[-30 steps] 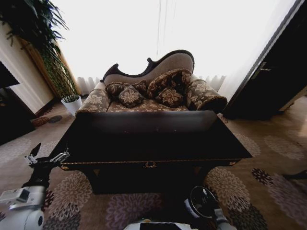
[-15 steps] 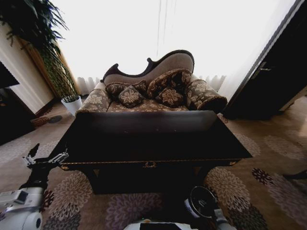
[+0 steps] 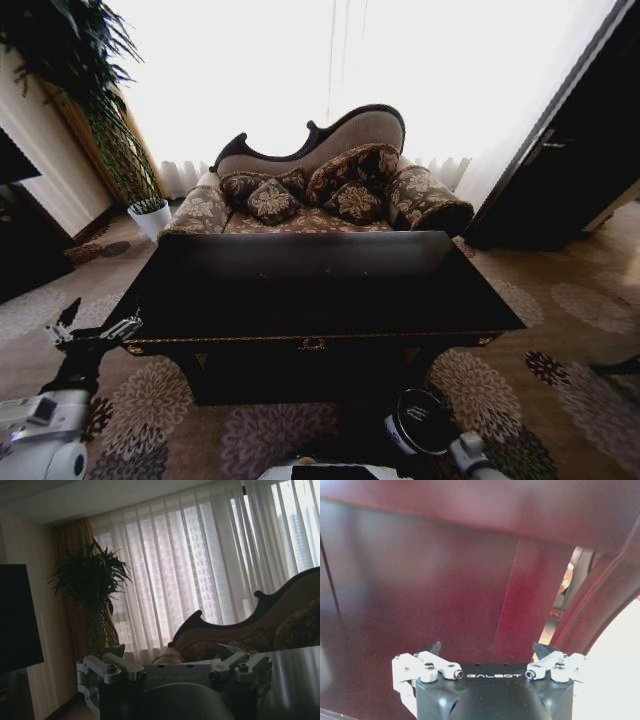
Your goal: Move to the front of the table and place the trash on the table into the trash bin.
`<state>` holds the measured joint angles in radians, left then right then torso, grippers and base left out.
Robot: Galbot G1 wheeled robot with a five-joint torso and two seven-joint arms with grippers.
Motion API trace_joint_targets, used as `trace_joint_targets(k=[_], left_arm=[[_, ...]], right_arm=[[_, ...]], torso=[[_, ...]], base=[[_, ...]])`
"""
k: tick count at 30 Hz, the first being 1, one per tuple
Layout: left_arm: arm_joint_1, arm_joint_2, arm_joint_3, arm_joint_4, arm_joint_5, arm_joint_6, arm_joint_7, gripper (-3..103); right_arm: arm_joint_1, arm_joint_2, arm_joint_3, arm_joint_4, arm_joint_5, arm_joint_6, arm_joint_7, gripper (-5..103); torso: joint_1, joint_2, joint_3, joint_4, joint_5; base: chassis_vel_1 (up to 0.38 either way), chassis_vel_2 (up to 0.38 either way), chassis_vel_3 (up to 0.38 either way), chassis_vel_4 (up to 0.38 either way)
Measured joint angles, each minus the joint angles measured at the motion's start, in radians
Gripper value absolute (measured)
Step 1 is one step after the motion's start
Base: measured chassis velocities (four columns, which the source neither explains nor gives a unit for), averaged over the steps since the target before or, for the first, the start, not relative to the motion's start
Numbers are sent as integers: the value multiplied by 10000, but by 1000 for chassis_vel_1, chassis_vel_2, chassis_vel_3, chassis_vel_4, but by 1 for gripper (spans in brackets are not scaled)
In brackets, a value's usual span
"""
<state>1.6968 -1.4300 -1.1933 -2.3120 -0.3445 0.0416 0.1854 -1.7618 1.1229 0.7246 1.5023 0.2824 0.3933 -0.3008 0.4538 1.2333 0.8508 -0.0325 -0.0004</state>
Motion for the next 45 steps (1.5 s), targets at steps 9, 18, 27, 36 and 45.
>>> trace_joint_targets(k=[9, 18, 27, 36, 45], left_arm=[[-252, -24, 221, 192, 11, -20, -2, 100], [-307, 90, 127, 289, -104, -32, -2, 100], [-385, 44, 198, 337, -127, -34, -32, 100], [-119, 26, -80, -273, -724, 197, -331, 100], [163, 53, -524, -1030, -1454, 659, -684, 100]], right_arm=[[-1367, 726, 1362, 2433, 680, -250, -109, 100], [-1760, 869, 2761, 3720, 1460, -551, -670, 100], [-1762, 720, 3542, 5054, 2742, -688, -756, 100], [-531, 46, 1747, 7300, 3863, -1882, 2883, 100], [543, -301, -398, 8009, 3768, -2793, 4192, 100]], torso=[[0, 0, 0, -1, 0], [0, 0, 0, 1, 2], [0, 0, 1, 0, 0], [0, 0, 1, 2, 1], [0, 0, 1, 0, 1]], base=[[0, 0, 0, 0], [0, 0, 0, 0], [0, 0, 0, 0], [0, 0, 0, 0], [0, 0, 0, 0]])
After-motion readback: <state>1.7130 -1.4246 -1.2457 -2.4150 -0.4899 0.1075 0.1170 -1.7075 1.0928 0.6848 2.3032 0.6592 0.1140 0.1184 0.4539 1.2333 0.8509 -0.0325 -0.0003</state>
